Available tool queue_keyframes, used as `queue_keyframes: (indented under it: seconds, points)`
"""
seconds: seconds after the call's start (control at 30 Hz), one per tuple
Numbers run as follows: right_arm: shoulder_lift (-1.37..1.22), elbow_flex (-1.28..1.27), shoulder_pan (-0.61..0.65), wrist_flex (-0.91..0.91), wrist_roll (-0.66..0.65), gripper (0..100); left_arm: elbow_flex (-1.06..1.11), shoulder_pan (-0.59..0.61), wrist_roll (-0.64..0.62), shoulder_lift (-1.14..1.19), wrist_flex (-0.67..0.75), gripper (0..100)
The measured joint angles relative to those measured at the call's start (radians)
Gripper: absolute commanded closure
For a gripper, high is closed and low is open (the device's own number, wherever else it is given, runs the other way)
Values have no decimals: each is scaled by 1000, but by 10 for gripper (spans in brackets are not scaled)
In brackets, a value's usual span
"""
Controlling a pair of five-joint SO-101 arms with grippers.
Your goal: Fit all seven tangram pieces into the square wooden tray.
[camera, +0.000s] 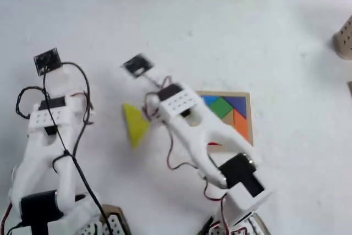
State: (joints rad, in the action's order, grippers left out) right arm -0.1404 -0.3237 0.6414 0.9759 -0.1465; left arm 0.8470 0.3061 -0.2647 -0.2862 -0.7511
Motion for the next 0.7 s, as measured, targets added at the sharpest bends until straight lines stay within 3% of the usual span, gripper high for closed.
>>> queue_keyframes:
  seconds: [0.2, 0.33, 0.43, 0.7]
  points:
    - [146, -55, -152, 104, 51, 981, 0, -68, 43, 0, 0, 949]
    - [244, -201, -176, 44, 52, 981, 3, -187, 74, 0, -48, 780]
    - [284, -256, -175, 3, 52, 981, 3, -285, -9, 0, -110, 676]
    - [287, -258, -175, -17, 38, 981, 0, -410, -143, 5, -126, 688]
